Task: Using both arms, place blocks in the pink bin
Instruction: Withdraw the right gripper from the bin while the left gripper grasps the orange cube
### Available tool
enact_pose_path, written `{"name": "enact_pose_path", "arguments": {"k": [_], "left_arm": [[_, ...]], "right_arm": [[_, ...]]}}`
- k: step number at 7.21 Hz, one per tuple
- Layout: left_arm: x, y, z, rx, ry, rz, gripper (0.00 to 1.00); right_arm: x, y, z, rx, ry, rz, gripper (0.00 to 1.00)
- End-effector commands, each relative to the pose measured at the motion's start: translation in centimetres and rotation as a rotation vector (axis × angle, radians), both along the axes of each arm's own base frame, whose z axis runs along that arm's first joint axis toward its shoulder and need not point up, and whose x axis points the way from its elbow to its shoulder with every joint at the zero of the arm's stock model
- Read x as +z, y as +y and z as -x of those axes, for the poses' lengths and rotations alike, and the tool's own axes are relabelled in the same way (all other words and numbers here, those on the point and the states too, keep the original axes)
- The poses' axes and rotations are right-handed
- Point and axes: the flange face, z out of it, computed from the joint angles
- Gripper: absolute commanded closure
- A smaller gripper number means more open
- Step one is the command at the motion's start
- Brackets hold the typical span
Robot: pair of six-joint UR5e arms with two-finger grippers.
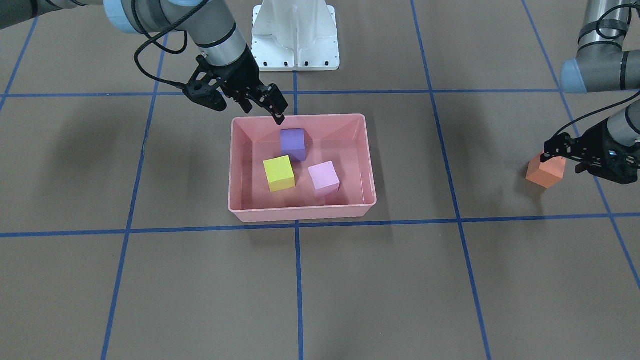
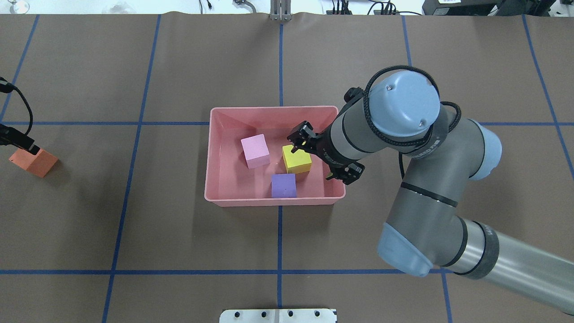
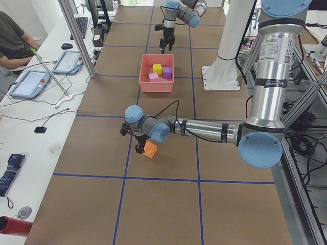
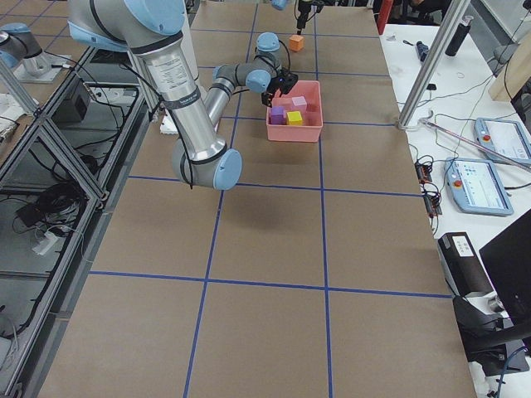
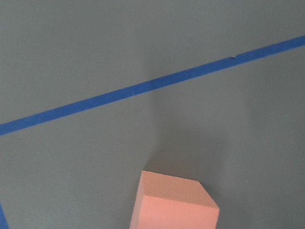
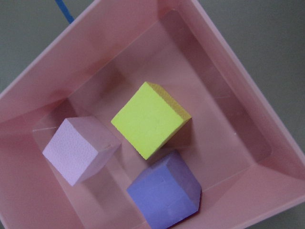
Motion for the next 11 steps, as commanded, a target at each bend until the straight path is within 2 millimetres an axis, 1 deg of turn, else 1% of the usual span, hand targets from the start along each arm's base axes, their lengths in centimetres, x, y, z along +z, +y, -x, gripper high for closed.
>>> {"name": "enact_pose_path", "arguments": {"k": [1, 2, 3, 4, 5, 6, 7, 8, 9, 10, 11], "left_arm": [[0.6, 0.4, -2.3, 0.023, -0.049, -0.084, 0.0], [0.4, 0.4, -2.3, 0.035, -0.047, -0.105, 0.0], [1.9, 1.6, -3.2, 0.056, -0.059, -0.072, 0.0], [2.2, 2.0, -3.8, 0.072, -0.059, -0.071, 0.0], [2.6, 2.2, -3.7, 0.076, -0.063, -0.067, 0.16], [2.4, 2.3, -3.7, 0.076, -0.055, -0.065, 0.87], [0.6, 2.4, -3.8, 0.08, -0.024, -0.073, 1.0], [-0.6, 2.6, -4.1, 0.099, 0.03, -0.056, 1.0], [-4.6, 2.7, -4.2, 0.052, 0.09, -0.026, 1.0], [-9.9, 3.2, -4.5, -0.016, 0.163, 0.049, 1.0], [-15.7, 2.7, -5.1, -0.086, 0.233, 0.123, 1.0]], "right_arm": [[1.3, -2.5, -2.9, -0.01, 0.016, -0.049, 0.0], [1.9, -2.9, -3.5, -0.017, 0.029, -0.07, 0.0], [1.7, -3.4, -4.2, -0.012, 0.022, -0.067, 0.0], [1.7, -4.5, -5.4, -0.02, 0.008, -0.05, 0.0], [2.5, -6.0, -7.4, -0.01, 0.024, -0.082, 0.0], [4.1, -7.7, -10.7, -0.039, 0.021, -0.09, 0.0], [5.5, -8.7, -12.7, -0.055, 0.026, -0.095, 0.0], [8.3, -9.0, -13.8, -0.079, 0.063, -0.121, 0.0], [10.7, -9.1, -15.3, -0.102, 0.097, -0.159, 0.0], [13.2, -9.0, -16.8, -0.115, 0.127, -0.172, 0.0], [16.5, -8.4, -18.0, -0.15, 0.163, -0.193, 0.0]]}}
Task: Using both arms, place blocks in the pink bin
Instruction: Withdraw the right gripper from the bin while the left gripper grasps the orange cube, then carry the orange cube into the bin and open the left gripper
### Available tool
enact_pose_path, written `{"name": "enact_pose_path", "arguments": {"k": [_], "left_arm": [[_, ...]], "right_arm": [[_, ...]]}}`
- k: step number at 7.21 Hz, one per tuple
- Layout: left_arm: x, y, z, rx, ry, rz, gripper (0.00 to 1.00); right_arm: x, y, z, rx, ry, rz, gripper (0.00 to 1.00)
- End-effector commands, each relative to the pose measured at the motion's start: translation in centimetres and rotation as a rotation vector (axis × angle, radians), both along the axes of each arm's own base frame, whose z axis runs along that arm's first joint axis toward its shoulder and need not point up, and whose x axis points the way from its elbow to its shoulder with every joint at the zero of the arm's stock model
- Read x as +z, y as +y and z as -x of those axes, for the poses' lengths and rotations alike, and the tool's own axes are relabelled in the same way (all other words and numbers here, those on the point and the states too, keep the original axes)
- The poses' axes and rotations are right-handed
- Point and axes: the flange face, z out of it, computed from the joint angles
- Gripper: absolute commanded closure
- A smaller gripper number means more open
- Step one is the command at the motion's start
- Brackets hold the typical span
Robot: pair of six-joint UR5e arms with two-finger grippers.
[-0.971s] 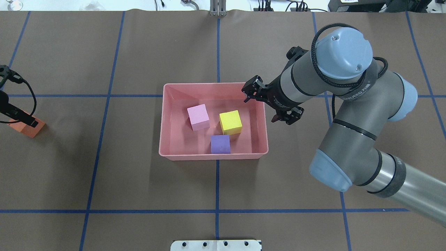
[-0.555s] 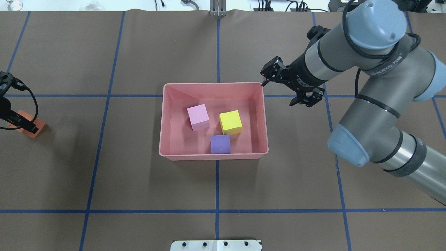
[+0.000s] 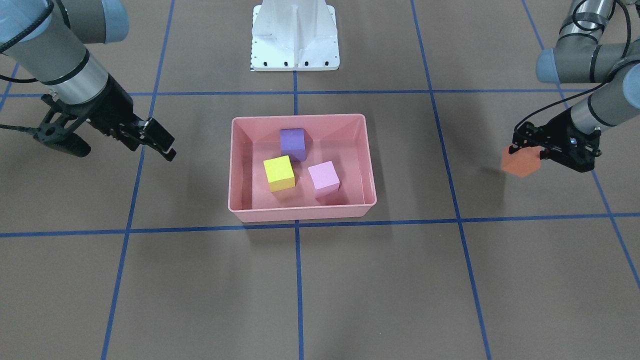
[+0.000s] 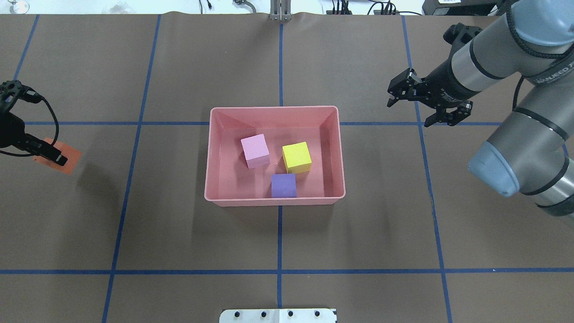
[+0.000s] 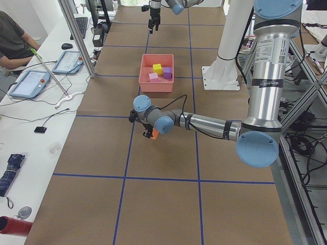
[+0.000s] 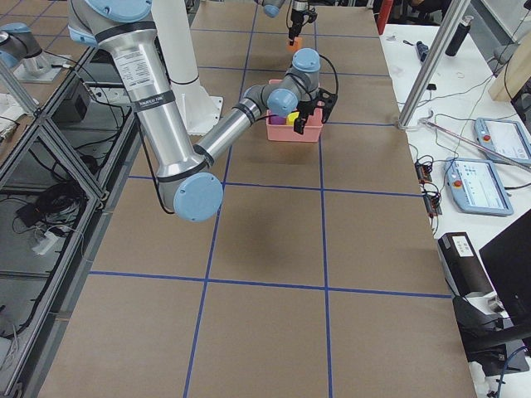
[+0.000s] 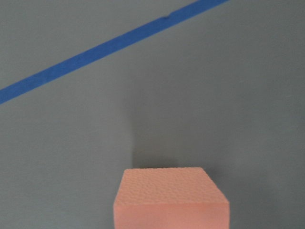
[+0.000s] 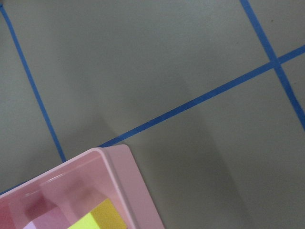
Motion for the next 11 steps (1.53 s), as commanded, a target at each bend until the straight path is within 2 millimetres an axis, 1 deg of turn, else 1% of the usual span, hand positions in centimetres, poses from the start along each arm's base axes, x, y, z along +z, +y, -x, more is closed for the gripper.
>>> {"name": "enact_pose_path", "arguments": {"k": [1, 2, 3, 4, 5, 6, 7, 8, 9, 10, 11], "left_arm": [[-12.5, -0.7, -3.0, -0.112, 0.136, 0.158, 1.0], [-18.0, -0.6, -6.9, -0.118, 0.174, 0.218, 1.0], [-22.9, 0.8, -11.9, -0.097, 0.202, 0.287, 1.0], [-26.8, 1.8, -16.0, -0.105, 0.207, 0.303, 1.0], [-28.8, 3.1, -19.2, -0.115, 0.187, 0.293, 1.0], [-31.1, 3.5, -21.2, -0.112, 0.175, 0.285, 1.0], [-31.7, 2.9, -22.6, -0.119, 0.159, 0.288, 0.84], [-31.0, 3.0, -23.3, -0.118, 0.145, 0.293, 0.04], [-30.7, 3.0, -23.1, -0.133, 0.141, 0.289, 0.01], [-30.9, 3.0, -22.8, -0.133, 0.146, 0.285, 0.01], [-31.0, 2.9, -21.4, -0.142, 0.157, 0.28, 0.0]], "right_arm": [[6.3, 1.0, -2.7, -0.083, 0.079, -0.067, 0.0], [8.5, 1.5, -4.0, -0.1, 0.107, -0.074, 0.0], [10.7, 1.7, -5.6, -0.13, 0.137, -0.105, 0.0], [12.0, 1.9, -6.4, -0.14, 0.155, -0.108, 0.0], [12.0, 1.9, -6.3, -0.142, 0.155, -0.108, 0.0], [12.0, 1.9, -6.3, -0.142, 0.155, -0.108, 0.0], [12.1, 1.9, -6.3, -0.141, 0.157, -0.107, 0.0], [12.3, 2.0, -6.4, -0.141, 0.158, -0.105, 0.0], [12.4, 1.9, -6.3, -0.14, 0.16, -0.1, 0.0], [12.3, 2.0, -6.3, -0.137, 0.159, -0.099, 0.0], [12.1, 2.0, -6.4, -0.13, 0.156, -0.095, 0.0]]}}
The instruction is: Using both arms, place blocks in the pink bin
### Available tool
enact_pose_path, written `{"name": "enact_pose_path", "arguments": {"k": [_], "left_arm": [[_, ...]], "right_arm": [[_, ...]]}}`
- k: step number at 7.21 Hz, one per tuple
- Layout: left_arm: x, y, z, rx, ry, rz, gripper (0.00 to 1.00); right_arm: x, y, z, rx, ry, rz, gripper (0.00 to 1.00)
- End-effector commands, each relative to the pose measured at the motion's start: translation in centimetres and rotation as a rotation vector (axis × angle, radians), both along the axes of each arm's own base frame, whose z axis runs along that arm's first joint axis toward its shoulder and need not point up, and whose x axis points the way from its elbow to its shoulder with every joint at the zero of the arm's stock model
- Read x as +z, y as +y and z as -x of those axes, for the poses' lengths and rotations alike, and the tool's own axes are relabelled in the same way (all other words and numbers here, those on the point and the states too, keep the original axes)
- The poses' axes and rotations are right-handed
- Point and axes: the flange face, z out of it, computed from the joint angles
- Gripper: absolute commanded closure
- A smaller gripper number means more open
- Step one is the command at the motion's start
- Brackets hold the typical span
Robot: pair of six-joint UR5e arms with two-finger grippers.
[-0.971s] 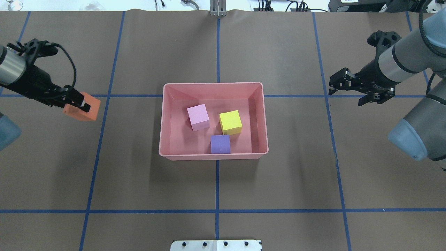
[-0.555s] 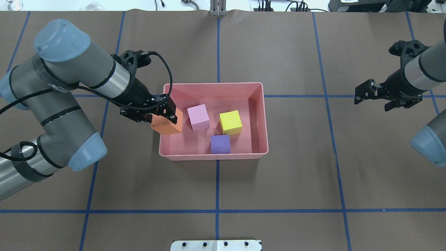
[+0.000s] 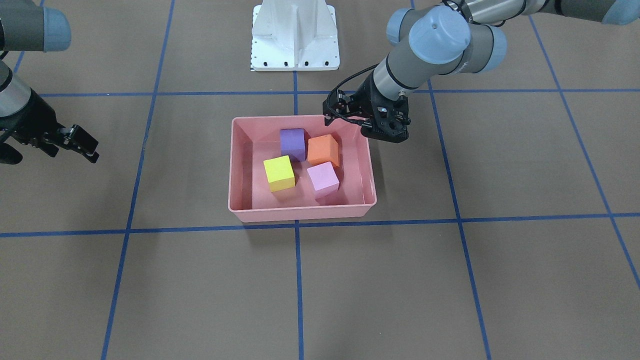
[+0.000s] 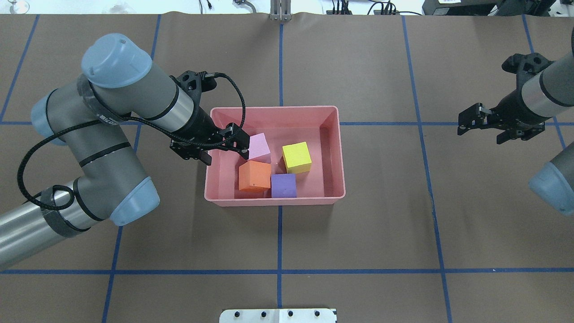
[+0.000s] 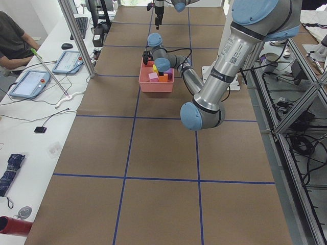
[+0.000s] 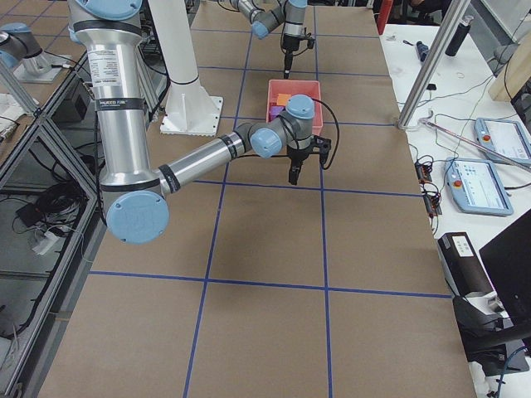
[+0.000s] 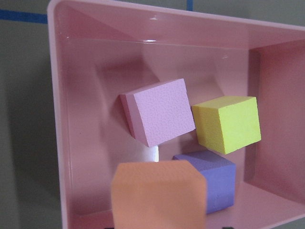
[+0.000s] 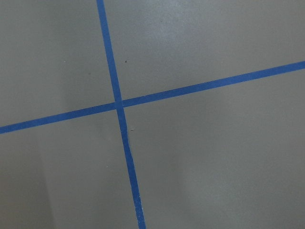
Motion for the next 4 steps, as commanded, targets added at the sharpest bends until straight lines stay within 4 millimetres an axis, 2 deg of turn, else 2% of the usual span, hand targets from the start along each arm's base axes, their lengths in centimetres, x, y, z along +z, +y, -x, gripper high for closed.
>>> {"name": "enact_pose_path", "arguments": {"k": [1, 2, 3, 4], "left_arm": [[2.3, 0.6, 4.4, -0.029, -0.001, -0.001, 0.0], [5.3, 0.5, 8.9, -0.049, -0.014, -0.002, 0.0], [9.4, 0.3, 13.8, -0.023, -0.033, -0.069, 0.0], [14.5, 0.8, 19.0, -0.015, -0.076, -0.134, 0.0]], "right_arm": [[-0.1, 0.0, -0.3, 0.009, -0.002, 0.003, 0.0], [0.3, 0.4, -1.2, 0.013, 0.003, 0.001, 0.0], [1.2, 0.3, -2.8, 0.025, 0.012, -0.001, 0.0], [3.1, 0.6, -5.8, 0.022, 0.035, -0.022, 0.0]]}}
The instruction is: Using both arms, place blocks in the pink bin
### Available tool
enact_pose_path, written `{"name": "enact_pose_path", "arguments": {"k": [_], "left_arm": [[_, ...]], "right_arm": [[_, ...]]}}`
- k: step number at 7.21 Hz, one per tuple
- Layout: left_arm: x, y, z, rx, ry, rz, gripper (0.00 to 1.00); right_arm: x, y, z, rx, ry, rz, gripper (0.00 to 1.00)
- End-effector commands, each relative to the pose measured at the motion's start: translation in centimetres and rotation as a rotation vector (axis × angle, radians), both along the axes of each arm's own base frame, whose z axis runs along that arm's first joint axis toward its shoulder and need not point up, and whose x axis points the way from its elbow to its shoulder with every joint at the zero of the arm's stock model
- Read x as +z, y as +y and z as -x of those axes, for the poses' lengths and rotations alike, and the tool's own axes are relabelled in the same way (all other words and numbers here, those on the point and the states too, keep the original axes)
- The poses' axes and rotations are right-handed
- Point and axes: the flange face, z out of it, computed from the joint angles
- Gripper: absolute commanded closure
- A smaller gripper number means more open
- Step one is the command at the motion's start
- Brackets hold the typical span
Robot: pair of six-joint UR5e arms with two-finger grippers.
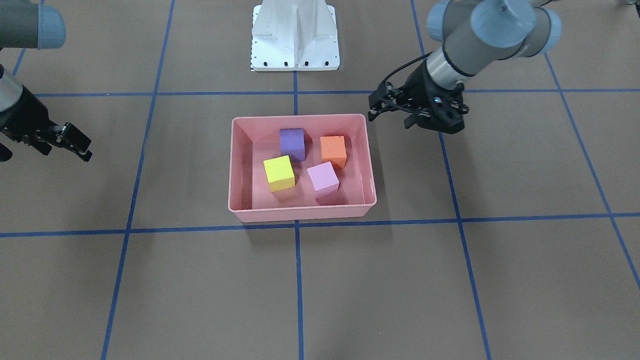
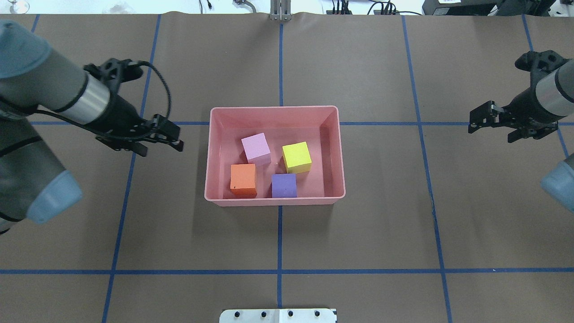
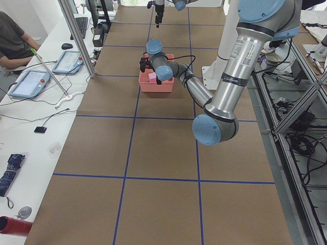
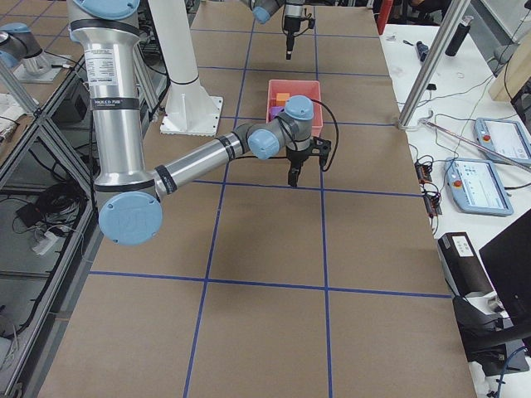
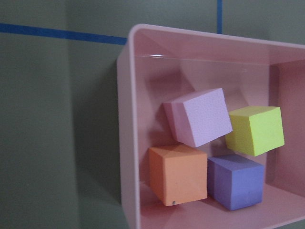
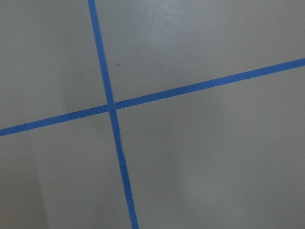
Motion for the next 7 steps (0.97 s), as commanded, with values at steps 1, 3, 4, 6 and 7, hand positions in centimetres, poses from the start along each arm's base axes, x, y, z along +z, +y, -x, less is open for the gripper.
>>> {"name": "enact_pose_path", "arguments": {"k": [1, 3, 4, 6, 7], "left_arm": [[10.9, 0.6, 12.0, 0.005, -0.099, -0.132, 0.0], [21.7, -0.1, 22.2, 0.02, -0.222, -0.259, 0.0], [27.0, -0.9, 26.3, 0.025, -0.264, -0.27, 0.0], [33.2, -1.6, 31.1, -0.021, -0.303, -0.197, 0.0], [35.7, -1.3, 32.6, 0.002, -0.312, -0.212, 0.0]], "right_arm": [[4.5, 1.1, -6.7, -0.031, 0.051, -0.065, 0.0], [9.4, 2.9, -13.6, -0.072, 0.085, -0.127, 0.0], [11.6, 3.5, -17.0, -0.079, 0.04, -0.121, 0.0], [14.6, 4.0, -20.6, -0.117, 0.02, -0.167, 0.0], [14.7, 4.0, -20.6, -0.118, 0.021, -0.165, 0.0]]}}
